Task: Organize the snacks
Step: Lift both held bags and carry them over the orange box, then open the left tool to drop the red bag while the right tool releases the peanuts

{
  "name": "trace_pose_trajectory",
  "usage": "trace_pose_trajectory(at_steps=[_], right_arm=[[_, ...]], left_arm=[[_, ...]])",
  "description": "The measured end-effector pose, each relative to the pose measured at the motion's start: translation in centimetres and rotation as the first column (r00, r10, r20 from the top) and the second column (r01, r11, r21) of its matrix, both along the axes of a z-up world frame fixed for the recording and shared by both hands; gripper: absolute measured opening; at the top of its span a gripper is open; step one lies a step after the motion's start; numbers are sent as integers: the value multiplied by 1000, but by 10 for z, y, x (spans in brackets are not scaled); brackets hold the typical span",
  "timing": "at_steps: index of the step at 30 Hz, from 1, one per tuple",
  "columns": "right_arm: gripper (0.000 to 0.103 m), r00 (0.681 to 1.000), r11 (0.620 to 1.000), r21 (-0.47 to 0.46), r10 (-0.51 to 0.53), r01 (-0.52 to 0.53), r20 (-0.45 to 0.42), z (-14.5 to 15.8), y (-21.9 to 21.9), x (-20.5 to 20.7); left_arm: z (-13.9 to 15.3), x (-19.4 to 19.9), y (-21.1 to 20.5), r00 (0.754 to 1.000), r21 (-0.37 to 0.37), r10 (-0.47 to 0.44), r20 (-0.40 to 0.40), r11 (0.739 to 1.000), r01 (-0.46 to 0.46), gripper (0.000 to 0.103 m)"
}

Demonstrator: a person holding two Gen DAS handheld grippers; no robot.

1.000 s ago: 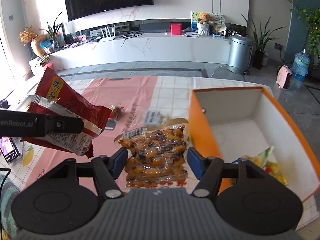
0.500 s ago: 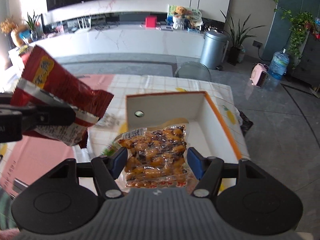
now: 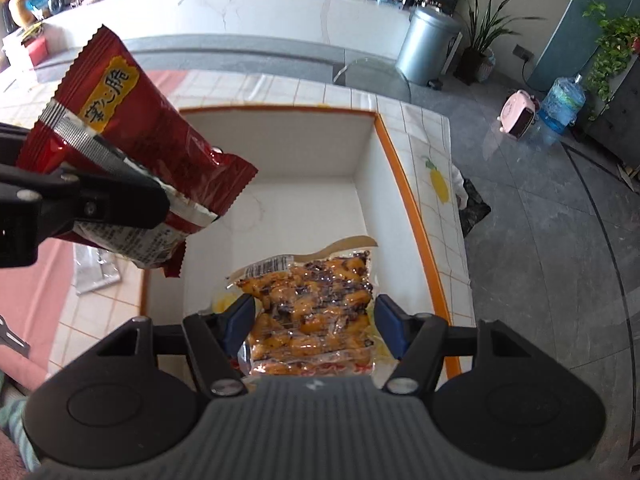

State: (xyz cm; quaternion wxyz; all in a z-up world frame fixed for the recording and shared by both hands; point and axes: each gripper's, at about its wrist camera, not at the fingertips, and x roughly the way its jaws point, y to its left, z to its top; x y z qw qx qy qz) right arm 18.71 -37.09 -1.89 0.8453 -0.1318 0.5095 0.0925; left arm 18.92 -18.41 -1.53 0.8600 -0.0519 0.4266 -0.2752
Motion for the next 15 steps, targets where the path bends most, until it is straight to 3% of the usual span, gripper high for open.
trace_pose_trajectory(at_steps=[9, 15], right_arm=[[64, 997, 999, -40, 9, -12, -73, -33, 0, 19], [64, 995, 999, -25, 26, -29, -98, -40, 1, 23]], left_arm=[[-38, 17, -18, 993, 23, -49, -107, 998, 52, 27], [-43, 22, -19, 992, 64, -38, -116, 997, 46, 27]])
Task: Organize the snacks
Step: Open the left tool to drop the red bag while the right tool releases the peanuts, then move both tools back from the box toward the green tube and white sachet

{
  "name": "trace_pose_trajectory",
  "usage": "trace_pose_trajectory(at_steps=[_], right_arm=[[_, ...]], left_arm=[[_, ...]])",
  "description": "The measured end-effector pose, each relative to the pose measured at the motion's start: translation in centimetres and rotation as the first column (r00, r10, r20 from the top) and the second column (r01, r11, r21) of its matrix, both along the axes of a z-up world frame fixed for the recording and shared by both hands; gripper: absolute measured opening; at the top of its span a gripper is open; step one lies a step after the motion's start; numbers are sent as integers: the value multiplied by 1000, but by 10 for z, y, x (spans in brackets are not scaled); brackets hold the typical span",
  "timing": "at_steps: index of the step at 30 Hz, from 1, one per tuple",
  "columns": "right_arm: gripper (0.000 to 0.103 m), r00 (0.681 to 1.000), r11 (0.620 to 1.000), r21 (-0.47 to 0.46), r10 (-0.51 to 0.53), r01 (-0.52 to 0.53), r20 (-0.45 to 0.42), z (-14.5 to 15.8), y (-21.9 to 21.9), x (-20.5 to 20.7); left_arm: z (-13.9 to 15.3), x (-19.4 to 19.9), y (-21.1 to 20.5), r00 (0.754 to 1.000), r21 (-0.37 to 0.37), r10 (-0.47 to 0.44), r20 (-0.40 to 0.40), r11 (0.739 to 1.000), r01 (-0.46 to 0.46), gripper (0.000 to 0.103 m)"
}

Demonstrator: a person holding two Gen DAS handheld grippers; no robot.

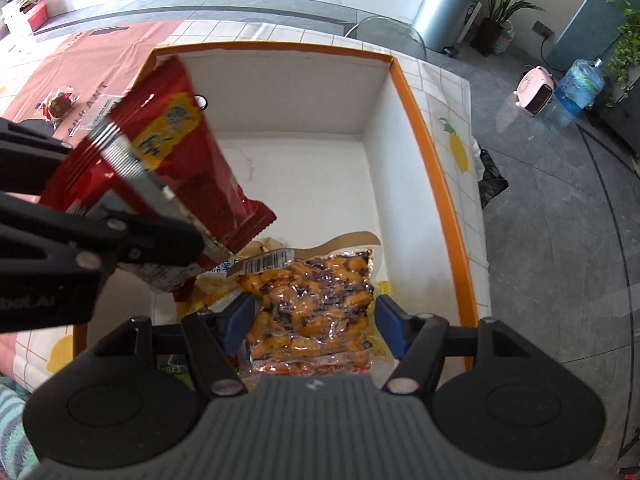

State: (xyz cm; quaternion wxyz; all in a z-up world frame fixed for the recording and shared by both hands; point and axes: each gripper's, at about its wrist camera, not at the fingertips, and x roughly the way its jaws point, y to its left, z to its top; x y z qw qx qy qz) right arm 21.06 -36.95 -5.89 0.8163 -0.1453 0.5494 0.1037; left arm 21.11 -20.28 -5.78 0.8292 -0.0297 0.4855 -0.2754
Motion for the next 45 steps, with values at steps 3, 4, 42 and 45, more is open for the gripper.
trace_pose_trajectory(at_steps=[3, 4, 42, 45], right_arm=[[64, 1000, 1000, -3, 2, -2, -19, -5, 1, 5], [64, 1000, 1000, -10, 1, -1, -25, -6, 2, 6], [73, 977, 974, 185, -157, 130, 143, 71, 57, -82], [74, 965, 977, 190, -138, 96, 223, 83, 78, -103]], left_arm=[[-1, 0, -3, 1000, 58, 9, 5, 998, -10, 27], [-3, -1, -3, 1000, 66, 13, 2, 998, -13, 27], [85, -92, 79, 959, 143, 134, 252, 974, -174, 76], [96, -110, 99, 943, 151, 163, 289, 965, -213, 77]])
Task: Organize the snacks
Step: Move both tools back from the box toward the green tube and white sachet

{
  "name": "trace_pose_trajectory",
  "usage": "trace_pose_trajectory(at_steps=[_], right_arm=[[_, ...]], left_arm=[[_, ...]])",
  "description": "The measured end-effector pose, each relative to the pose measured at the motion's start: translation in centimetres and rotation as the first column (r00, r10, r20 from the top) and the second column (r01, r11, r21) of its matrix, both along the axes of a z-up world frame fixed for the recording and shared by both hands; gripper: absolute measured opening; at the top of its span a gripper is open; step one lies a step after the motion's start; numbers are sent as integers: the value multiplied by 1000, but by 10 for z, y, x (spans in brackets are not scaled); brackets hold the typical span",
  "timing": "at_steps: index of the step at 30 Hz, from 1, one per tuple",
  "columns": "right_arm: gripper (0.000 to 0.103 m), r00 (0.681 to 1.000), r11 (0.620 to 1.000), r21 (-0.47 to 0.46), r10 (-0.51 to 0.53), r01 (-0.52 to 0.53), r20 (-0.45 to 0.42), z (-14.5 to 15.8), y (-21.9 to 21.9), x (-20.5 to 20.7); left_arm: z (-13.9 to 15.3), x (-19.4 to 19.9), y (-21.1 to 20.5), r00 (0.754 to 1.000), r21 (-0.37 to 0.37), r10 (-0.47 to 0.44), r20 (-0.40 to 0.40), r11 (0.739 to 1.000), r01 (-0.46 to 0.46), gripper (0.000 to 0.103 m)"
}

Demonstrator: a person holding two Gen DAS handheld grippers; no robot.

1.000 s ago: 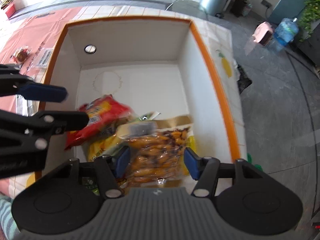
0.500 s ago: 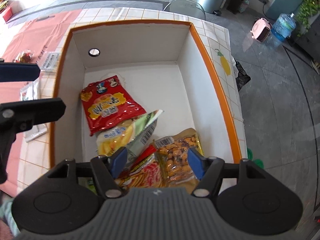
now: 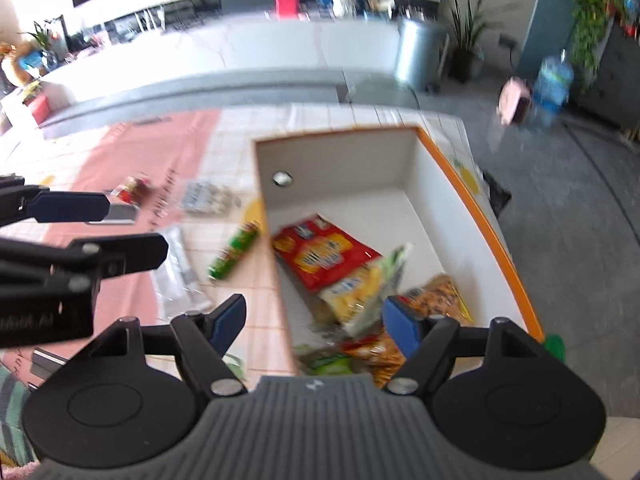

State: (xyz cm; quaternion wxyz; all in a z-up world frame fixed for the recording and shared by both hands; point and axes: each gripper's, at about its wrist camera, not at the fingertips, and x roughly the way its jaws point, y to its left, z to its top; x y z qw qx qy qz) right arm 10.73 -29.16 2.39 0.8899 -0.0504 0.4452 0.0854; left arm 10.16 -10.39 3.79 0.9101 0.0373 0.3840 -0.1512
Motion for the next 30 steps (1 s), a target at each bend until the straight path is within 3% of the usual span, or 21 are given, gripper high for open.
trace_pose_trajectory(at_steps=[3, 9, 14, 22, 30], right_arm=[[76, 997, 1000, -3, -23, 24, 79, 7, 16, -22], [76, 984, 995, 49, -97, 90, 150, 0, 46, -62], [76, 986, 996, 59, -73, 65, 147, -20, 80, -88], [76, 992, 998, 54, -43, 37, 120, -36, 115, -93], [72, 990, 995, 90, -49, 37, 133, -62, 128, -93]], left_arm=[[6, -16, 19, 999, 9, 42, 25, 999, -42, 78], [-5, -44, 52, 991, 64, 126, 39, 990, -128, 78], [-17, -62, 78, 986, 42, 165, 15, 985, -165, 78], [-41, -72, 119, 977, 8, 210, -48, 978, -210, 78], [-47, -81, 142, 973, -71, 232, 3, 970, -231, 78]])
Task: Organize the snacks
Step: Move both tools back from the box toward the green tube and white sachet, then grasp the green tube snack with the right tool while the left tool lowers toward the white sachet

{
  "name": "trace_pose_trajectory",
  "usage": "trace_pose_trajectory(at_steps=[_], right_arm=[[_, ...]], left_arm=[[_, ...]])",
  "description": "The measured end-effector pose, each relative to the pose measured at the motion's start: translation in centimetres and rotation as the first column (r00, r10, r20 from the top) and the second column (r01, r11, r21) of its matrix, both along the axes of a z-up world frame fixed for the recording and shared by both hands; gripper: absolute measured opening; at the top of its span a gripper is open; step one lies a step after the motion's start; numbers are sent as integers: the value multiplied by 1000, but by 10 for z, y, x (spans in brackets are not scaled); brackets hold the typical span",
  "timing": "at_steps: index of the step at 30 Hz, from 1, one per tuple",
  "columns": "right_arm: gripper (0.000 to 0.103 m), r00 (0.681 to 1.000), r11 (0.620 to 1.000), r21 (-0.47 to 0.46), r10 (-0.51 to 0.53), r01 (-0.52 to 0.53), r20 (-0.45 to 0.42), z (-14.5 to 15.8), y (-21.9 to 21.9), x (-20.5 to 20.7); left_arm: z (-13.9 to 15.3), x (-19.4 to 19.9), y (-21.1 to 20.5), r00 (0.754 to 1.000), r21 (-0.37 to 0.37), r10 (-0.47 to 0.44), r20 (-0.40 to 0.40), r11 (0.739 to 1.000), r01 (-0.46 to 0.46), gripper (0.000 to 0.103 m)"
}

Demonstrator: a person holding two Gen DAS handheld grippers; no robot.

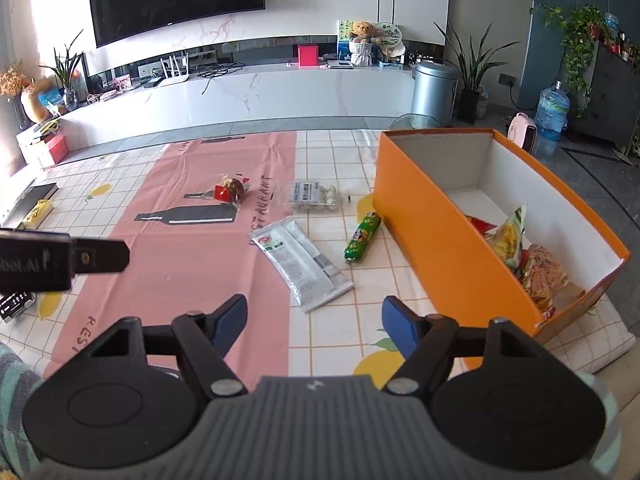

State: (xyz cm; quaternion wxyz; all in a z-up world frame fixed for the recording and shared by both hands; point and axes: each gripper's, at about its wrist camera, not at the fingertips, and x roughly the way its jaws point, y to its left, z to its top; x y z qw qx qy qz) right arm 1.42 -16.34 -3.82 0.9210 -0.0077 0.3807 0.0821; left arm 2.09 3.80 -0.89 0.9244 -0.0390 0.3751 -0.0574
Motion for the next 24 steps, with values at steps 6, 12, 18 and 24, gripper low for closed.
trace_pose_trajectory(at_steps=[6, 12, 18, 24], right_arm=[[72, 998, 999, 32, -15, 17, -58, -19, -3, 29], [72, 994, 999, 43, -8, 12, -106, -40, -1, 62], [71, 991, 999, -22, 25, -28, -130, -67, 2, 94], [41, 992, 995, -98, -16, 4, -127, -87, -10, 123]], left_arm=[[-5, 25, 0, 1000, -12, -23, -7, 1000, 23, 78], [-21, 52, 4, 998, 4, -17, -52, 1000, 18, 78], [-42, 69, 0, 995, -58, -27, -96, 998, 21, 73], [-71, 97, -17, 981, -53, -63, -185, 997, 54, 46]])
